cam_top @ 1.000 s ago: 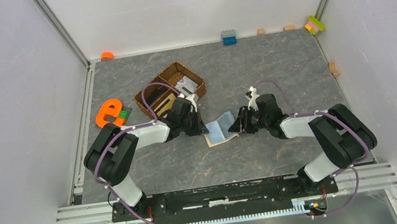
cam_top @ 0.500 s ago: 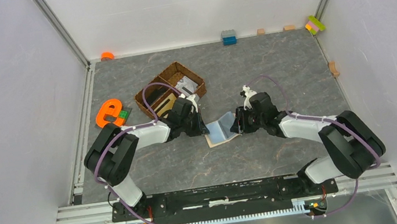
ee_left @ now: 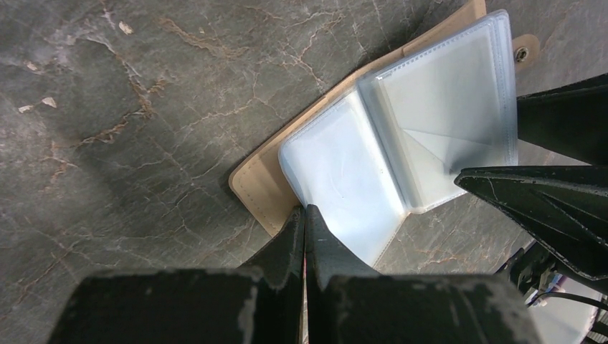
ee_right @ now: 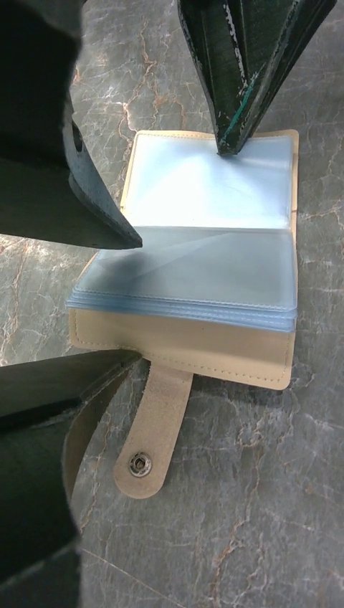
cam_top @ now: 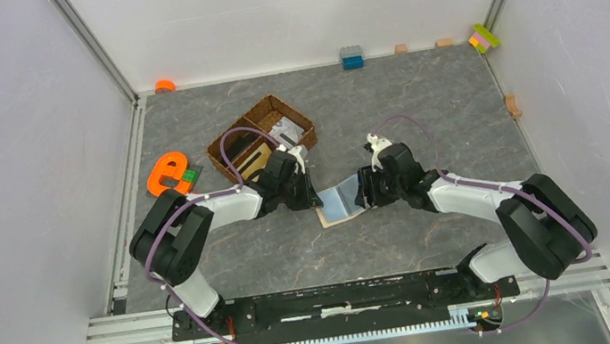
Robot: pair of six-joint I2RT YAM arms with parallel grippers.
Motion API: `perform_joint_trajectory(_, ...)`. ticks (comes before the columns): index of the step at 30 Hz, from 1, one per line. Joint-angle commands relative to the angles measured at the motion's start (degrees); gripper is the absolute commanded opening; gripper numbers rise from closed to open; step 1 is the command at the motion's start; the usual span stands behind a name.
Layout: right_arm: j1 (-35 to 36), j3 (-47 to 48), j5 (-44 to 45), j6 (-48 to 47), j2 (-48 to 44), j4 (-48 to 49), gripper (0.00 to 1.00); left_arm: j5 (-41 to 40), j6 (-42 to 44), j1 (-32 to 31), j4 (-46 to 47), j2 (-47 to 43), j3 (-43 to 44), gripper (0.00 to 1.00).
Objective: Take the credit cards out of the card holder
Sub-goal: Pick up the card holder from the center of the board.
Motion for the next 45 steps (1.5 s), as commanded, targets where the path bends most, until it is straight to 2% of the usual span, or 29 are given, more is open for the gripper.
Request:
perform_joint_trajectory(1, 1.33, 2.69, 0.94, -1.96, -1.46, 0.25, 0.57, 0.48, 0.90, -0.38, -2.58, 0.60, 0.73, 0.02)
perform_joint_trajectory(7, 3.29, 3.47, 2.60, -2.68, -1.87, -0.22, 0.57, 0.47, 0.88, -0.48, -2.58, 0.65, 0.74, 0.02)
perform_joint_trajectory(8, 3.69, 3.73, 3.20, -2.86, -1.87, -0.31, 0.58, 0.55, 0.90, -0.48, -2.57, 0.75, 0.74, 0.02)
perform_joint_trajectory(11, 4.76, 4.89, 6.24, -3.33, -2.00, -3.24, 0.74, 0.64, 0.97, -0.54, -2.59, 0.90, 0.91, 0.02)
perform_joint_trajectory(12, 4.96, 5.04, 6.68, -3.59, -2.18, -3.36, 0.76, 0.64, 0.97, -0.56, -2.59, 0.96, 0.92, 0.02)
perform_joint_trajectory(16, 5.51, 5.70, 9.87, -4.14, -3.22, -4.83, 0.77, 0.64, 1.07, -0.61, -2.59, 0.93, 1.00, 0.02)
perform_joint_trajectory(21, 5.85, 4.85, 7.92, -4.21, -3.58, -2.57, 0.73, 0.70, 1.04, -0.65, -2.56, 1.00, 1.10, 0.02)
perform_joint_trajectory(28, 6.40, 6.24, 14.29, -4.19, -5.35, -7.01, 0.87, 0.55, 1.03, -0.65, -2.57, 0.97, 1.09, 0.02)
perform_joint_trajectory(32, 6.35, 4.77, 11.94, -4.04, -6.65, -4.55, 0.85, 0.64, 1.08, -0.65, -2.54, 1.04, 1.09, 0.02)
perform_joint_trajectory(38, 5.84, 6.22, 8.03, -3.83, -1.63, -4.73, 0.80, 0.70, 1.09, -0.65, -2.58, 0.99, 1.13, 0.02)
perform_joint_trajectory(45, 3.34, 2.94, 6.21, -2.34, -2.77, -0.98, 0.82, 0.66, 1.09, -0.65, -2.54, 1.81, 1.37, 0.02)
